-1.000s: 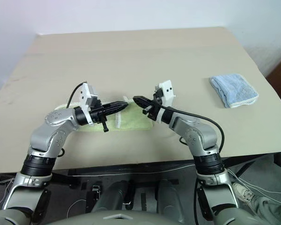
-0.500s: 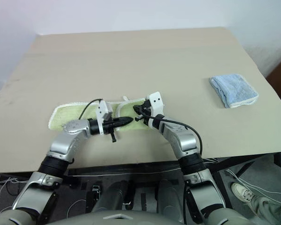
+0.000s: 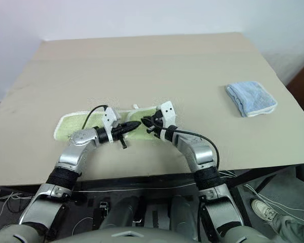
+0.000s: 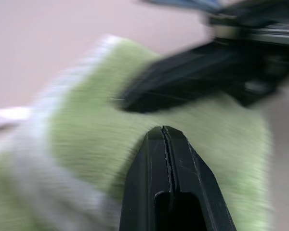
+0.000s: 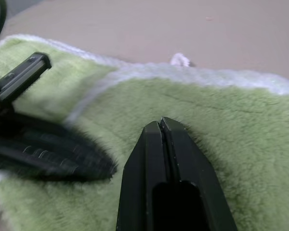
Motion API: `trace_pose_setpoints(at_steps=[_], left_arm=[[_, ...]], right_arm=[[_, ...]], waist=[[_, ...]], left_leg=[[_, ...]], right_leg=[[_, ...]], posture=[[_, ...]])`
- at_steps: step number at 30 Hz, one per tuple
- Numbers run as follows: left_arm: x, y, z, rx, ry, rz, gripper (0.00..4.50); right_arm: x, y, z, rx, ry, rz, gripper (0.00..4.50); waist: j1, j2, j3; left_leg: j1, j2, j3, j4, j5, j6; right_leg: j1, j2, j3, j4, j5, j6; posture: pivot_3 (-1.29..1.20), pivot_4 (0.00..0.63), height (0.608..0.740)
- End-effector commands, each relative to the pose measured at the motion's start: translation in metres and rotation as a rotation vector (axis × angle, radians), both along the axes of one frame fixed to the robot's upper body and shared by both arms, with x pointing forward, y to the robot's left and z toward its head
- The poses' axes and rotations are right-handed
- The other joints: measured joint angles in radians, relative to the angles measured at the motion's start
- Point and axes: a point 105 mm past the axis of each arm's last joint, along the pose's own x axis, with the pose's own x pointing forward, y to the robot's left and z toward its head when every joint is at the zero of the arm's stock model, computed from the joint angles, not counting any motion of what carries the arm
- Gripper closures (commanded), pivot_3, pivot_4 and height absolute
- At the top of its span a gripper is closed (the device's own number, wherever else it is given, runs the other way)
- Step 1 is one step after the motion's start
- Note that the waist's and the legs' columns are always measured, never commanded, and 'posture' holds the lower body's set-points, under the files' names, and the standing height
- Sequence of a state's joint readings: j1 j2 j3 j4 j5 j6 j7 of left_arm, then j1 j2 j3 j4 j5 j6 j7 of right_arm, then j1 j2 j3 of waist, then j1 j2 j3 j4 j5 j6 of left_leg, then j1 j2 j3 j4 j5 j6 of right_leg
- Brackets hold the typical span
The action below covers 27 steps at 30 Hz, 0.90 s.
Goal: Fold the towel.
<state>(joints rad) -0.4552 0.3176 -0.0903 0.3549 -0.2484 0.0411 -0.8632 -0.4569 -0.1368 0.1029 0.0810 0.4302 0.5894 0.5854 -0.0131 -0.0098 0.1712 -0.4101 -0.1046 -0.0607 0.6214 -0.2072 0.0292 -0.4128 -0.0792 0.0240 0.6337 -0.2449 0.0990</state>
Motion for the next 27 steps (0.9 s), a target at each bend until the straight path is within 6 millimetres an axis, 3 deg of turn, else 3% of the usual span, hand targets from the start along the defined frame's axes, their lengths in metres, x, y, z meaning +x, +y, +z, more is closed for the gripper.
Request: trace_pose_setpoints(at_steps=[1,7,10,12,15,20,24,27], left_arm=[[0.008,0.007,0.051,-0.117,-0.107,0.036,3.62],[0.003,0.03,0.105,-0.186,-0.136,0.109,1.61],[-0.006,0.059,0.12,-0.194,-0.099,0.191,0.67],[-0.013,0.086,0.123,-0.186,-0.045,0.284,0.04],[-0.024,0.127,0.114,-0.17,0.051,0.473,0.04],[-0.057,0.168,0.094,-0.16,0.155,0.725,0.04],[-0.09,0.186,0.068,-0.198,0.378,0.824,0.04],[-0.11,0.201,0.053,-0.206,0.453,0.936,0.04]], right_arm=[[-0.017,0.005,0.05,0.177,-0.065,0.136,2.94],[-0.023,0.001,0.065,0.137,-0.106,0.218,0.95],[-0.03,0.005,0.06,0.05,-0.122,0.3,0.01],[-0.034,0.007,0.059,0.008,-0.139,0.345,0.0],[-0.034,0.009,0.062,-0.031,-0.169,0.391,0.0],[-0.02,0.014,0.058,-0.159,-0.24,0.415,0.0],[-0.009,0.02,0.062,-0.202,-0.296,0.431,0.0],[-0.008,0.023,0.065,-0.203,-0.314,0.454,0.0]], waist=[[0.0,0.0,0.0],[-0.002,0.0,0.0],[-0.007,0.0,0.001],[-0.012,0.0,0.001],[-0.016,0.0,0.001],[-0.005,-0.001,0.001],[0.003,-0.002,0.001],[0.0,-0.002,0.001]], left_leg=[[-0.001,0.0,0.0,0.0,0.0,0.0],[-0.002,0.0,0.0,-0.001,0.0,0.0],[-0.002,0.0,0.0,-0.003,0.0,0.0],[-0.002,0.0,0.001,-0.005,0.0,0.0],[-0.002,0.0,0.001,-0.006,0.001,0.001],[-0.002,0.0,0.001,-0.006,0.0,0.0],[-0.002,0.0,0.0,-0.006,0.0,-0.001],[-0.002,0.0,0.0,-0.006,0.0,-0.001]], right_leg=[[0.0,0.0,0.0,0.0,0.0,0.0],[0.0,0.0,0.0,-0.002,0.0,0.0],[0.0,0.0,0.0,-0.002,0.0,0.0],[-0.002,0.001,0.001,-0.002,0.0,0.0],[-0.003,0.001,0.001,-0.002,0.0,0.0],[-0.006,0.0,0.001,-0.003,0.0,0.0],[-0.006,0.0,0.001,-0.003,0.0,0.0],[-0.006,0.0,0.0,-0.003,0.0,0.0]], posture=[[0.0,0.15,0.74],[0.0,0.15,0.74],[0.0,0.15,0.74],[0.0,0.15,0.74],[0.0,0.15,0.74],[0.0,0.15,0.74],[0.0,0.15,0.74],[0.0,0.15,0.74]])
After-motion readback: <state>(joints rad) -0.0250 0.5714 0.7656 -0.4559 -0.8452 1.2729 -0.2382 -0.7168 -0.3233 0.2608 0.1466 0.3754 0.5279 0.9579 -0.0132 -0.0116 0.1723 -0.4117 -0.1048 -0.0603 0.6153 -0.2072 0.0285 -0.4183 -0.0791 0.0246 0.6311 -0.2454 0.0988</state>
